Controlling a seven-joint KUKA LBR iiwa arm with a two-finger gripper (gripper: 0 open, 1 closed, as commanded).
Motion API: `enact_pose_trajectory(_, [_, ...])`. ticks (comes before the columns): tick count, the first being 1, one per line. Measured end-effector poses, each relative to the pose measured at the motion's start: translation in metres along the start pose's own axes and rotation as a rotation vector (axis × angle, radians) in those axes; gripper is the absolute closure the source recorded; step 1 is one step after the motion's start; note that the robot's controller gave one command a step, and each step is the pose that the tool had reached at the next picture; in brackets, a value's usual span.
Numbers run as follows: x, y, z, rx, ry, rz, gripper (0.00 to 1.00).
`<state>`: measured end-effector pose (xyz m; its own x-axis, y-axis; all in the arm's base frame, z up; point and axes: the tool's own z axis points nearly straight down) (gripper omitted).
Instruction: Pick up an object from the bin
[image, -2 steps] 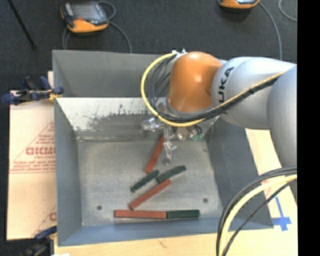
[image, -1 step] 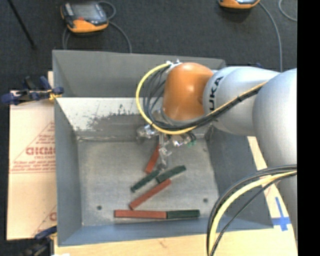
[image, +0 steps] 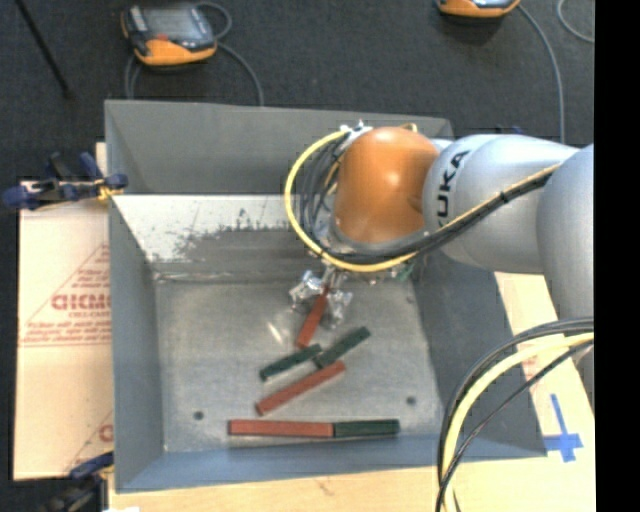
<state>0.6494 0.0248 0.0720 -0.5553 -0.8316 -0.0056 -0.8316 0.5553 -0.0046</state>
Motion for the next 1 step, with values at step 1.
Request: enact_pose_trajectory(1, [-0.0003,0.0002,0.0000,-0.001,0.000,0.000,1.00])
